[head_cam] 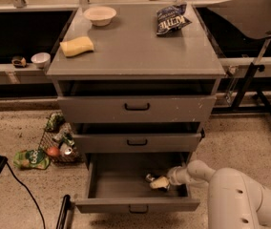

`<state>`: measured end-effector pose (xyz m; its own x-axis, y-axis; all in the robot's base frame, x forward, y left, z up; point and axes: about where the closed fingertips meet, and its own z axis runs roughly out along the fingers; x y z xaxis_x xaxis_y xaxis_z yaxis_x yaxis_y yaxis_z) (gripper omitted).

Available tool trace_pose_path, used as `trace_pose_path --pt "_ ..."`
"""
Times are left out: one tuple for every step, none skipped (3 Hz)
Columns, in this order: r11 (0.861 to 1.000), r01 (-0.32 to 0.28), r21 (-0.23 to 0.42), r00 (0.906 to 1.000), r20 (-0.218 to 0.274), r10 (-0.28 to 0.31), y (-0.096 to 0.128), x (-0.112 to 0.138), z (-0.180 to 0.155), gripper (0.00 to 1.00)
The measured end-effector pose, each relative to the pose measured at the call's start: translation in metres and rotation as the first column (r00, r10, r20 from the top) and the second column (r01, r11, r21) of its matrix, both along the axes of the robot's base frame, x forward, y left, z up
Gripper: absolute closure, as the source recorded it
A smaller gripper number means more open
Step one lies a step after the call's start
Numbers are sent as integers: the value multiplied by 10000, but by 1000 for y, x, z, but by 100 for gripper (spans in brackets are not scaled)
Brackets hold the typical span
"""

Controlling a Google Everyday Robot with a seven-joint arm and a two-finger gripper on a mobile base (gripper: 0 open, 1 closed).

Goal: Place redbull can into bottom drawer

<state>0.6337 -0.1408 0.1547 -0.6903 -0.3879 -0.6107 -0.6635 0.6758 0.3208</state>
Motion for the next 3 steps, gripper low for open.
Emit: trace_pose_path --pt "10000 0 2 10000 1 0 0 0 0 0" --pt "9983 85 576 9996 249 -100 -9 0 13 0" --pt "9860 -35 1668 9963 852 -109 -22 -2 44 0"
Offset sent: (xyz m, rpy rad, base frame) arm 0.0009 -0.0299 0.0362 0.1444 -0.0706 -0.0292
